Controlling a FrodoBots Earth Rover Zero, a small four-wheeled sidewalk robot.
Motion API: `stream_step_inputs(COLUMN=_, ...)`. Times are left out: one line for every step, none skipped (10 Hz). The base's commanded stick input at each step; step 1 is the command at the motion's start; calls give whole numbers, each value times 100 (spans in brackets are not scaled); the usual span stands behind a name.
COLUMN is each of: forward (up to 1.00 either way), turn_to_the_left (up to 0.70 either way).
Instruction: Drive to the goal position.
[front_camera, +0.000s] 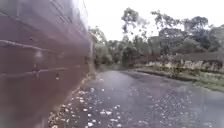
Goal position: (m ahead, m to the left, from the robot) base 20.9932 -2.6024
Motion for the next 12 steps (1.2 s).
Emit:
stream_step_inputs(forward=40, turn_to_the_left=2)
stream_step_inputs(forward=40, turn_to_the_left=2)
stream_step_inputs(forward=42, turn_to_the_left=2)
stream_step_inputs(forward=43, turn_to_the_left=2)
stream_step_inputs(forward=45, turn_to_the_left=3)
stream_step_inputs(forward=45, turn_to_the_left=2)
stream_step_inputs(forward=45, turn_to_the_left=2)
stream_step_inputs(forward=45, turn_to_the_left=3)
stream_step_inputs(forward=45, turn_to_the_left=2)
stream_step_inputs(forward=45, turn_to_the_left=2)
stream_step_inputs(forward=45, turn_to_the_left=2)
stream_step_inputs(forward=45, turn_to_the_left=2)
